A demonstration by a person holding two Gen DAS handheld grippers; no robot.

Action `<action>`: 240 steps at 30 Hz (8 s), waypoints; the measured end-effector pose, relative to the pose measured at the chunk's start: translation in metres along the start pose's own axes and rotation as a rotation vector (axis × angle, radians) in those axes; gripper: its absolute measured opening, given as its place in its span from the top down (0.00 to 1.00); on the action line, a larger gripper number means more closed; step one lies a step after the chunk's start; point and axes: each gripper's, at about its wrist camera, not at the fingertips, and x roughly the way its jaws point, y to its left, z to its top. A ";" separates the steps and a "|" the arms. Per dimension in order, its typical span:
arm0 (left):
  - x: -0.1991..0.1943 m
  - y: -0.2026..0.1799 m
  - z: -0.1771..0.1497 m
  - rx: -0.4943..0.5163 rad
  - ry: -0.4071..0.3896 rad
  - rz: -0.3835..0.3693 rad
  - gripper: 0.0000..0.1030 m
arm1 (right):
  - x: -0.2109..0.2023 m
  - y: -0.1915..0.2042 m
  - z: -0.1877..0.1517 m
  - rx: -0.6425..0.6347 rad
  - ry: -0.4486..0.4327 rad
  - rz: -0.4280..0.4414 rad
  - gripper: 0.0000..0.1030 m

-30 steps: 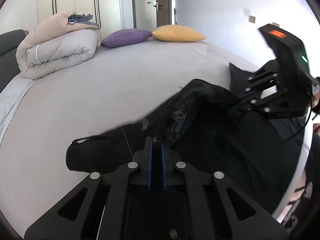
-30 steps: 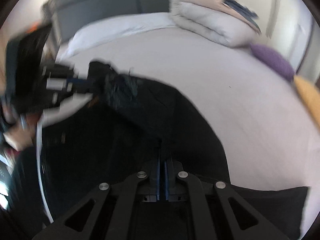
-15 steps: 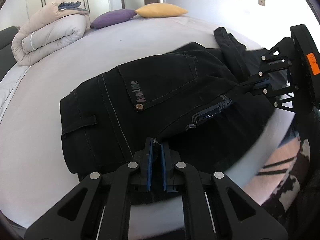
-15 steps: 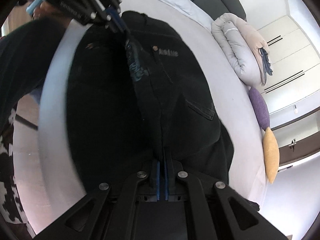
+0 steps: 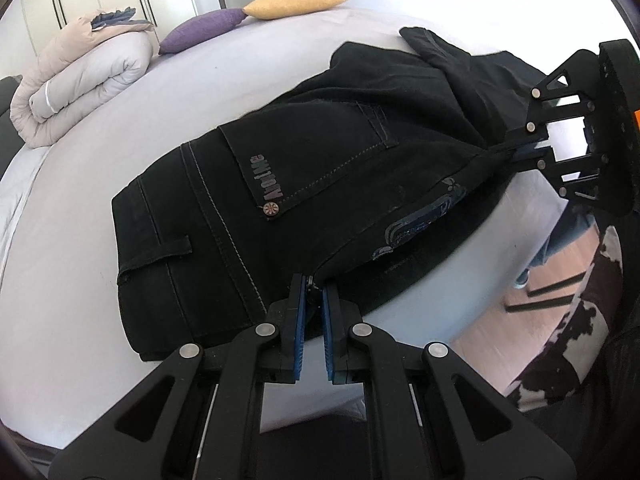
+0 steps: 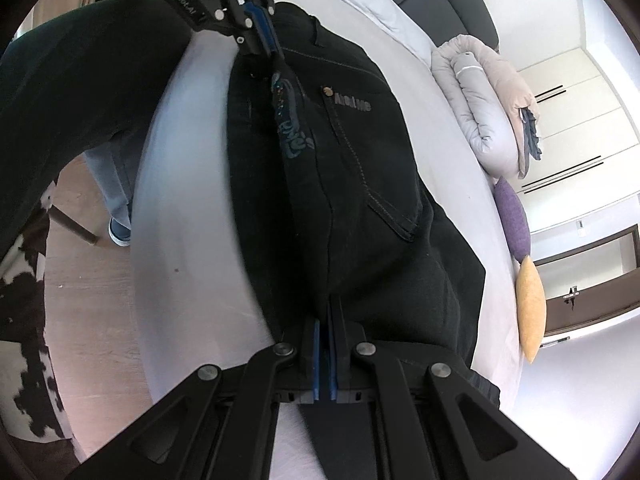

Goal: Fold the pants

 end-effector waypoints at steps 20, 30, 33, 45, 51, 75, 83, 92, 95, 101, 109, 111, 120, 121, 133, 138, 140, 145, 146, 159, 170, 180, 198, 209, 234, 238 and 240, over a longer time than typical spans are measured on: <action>-0.040 0.026 0.008 -0.127 0.028 -0.023 0.87 | 0.017 0.014 0.004 0.077 0.029 -0.026 0.93; 0.070 0.005 0.074 -0.363 0.103 -0.085 0.87 | 0.015 0.005 -0.005 0.252 0.001 -0.018 0.92; 0.074 0.008 0.067 -0.408 0.046 -0.089 0.87 | 0.008 -0.009 -0.014 0.358 -0.011 -0.004 0.71; 0.082 0.004 0.051 -0.459 -0.006 -0.102 0.87 | 0.023 -0.246 -0.232 1.647 -0.298 0.337 0.36; 0.076 0.007 0.041 -0.469 -0.008 -0.107 0.87 | 0.095 -0.282 -0.302 2.005 -0.184 0.373 0.49; 0.075 0.006 0.041 -0.466 -0.011 -0.097 0.87 | 0.005 -0.252 -0.399 2.187 -0.384 0.078 0.96; 0.075 0.014 0.042 -0.507 0.002 -0.116 0.87 | -0.060 -0.120 -0.490 2.475 -0.297 -0.096 0.97; 0.076 0.015 0.044 -0.527 0.012 -0.106 0.87 | -0.068 -0.100 -0.502 2.527 -0.384 -0.100 0.98; 0.075 0.017 0.042 -0.536 0.009 -0.107 0.87 | -0.068 -0.091 -0.505 2.550 -0.377 -0.101 0.98; 0.072 0.017 0.039 -0.535 -0.003 -0.105 0.87 | -0.070 -0.084 -0.512 2.565 -0.387 -0.088 0.99; 0.068 0.019 0.029 -0.552 -0.040 -0.125 0.87 | -0.073 -0.087 -0.504 2.523 -0.345 -0.125 1.00; 0.066 0.019 0.027 -0.559 -0.045 -0.129 0.87 | -0.076 -0.089 -0.505 2.516 -0.338 -0.107 0.98; 0.049 0.015 0.026 -0.582 -0.046 -0.074 0.87 | -0.144 -0.129 -0.474 2.321 -0.311 -0.246 0.86; 0.045 0.013 0.028 -0.579 -0.049 -0.062 0.87 | -0.136 -0.140 -0.456 2.270 -0.333 -0.158 0.86; 0.065 -0.065 0.071 -0.393 -0.021 -0.149 0.87 | 0.028 -0.131 -0.290 1.929 0.042 0.520 1.00; 0.055 -0.068 0.056 -0.391 -0.013 -0.172 0.87 | 0.009 -0.105 -0.306 1.906 0.027 0.496 1.00; 0.050 -0.068 0.048 -0.396 -0.015 -0.177 0.87 | 0.004 -0.101 -0.308 1.895 0.028 0.476 1.00; 0.035 -0.077 0.038 -0.370 -0.013 -0.147 0.87 | -0.002 -0.101 -0.308 1.888 0.039 0.470 1.00; 0.030 -0.079 0.038 -0.363 -0.016 -0.141 0.87 | -0.003 -0.100 -0.307 1.882 0.046 0.470 1.00; 0.071 -0.069 0.138 -0.388 -0.043 -0.305 0.87 | -0.001 -0.188 -0.289 1.882 -0.211 0.561 0.90; 0.062 -0.078 0.068 -0.444 -0.034 -0.346 0.87 | 0.133 -0.192 -0.303 2.060 -0.237 0.796 0.98; 0.064 -0.082 0.055 -0.477 -0.064 -0.371 0.87 | 0.061 -0.198 -0.484 2.401 -0.379 0.263 1.00; 0.079 -0.083 0.065 -0.512 -0.074 -0.340 0.87 | -0.065 -0.099 -0.492 2.519 -0.447 -0.006 0.24; 0.075 -0.082 0.061 -0.522 -0.066 -0.335 0.87 | -0.023 -0.112 -0.499 2.630 -0.589 0.112 0.60; 0.075 -0.065 0.054 -0.574 -0.076 -0.390 0.87 | -0.015 -0.172 -0.249 1.458 -0.021 -0.226 0.89; 0.072 -0.058 0.057 -0.630 -0.052 -0.398 0.86 | 0.032 -0.145 -0.232 1.312 0.158 -0.233 0.89; 0.070 -0.058 0.063 -0.649 -0.036 -0.393 0.78 | 0.037 -0.136 -0.229 1.255 0.157 -0.274 0.89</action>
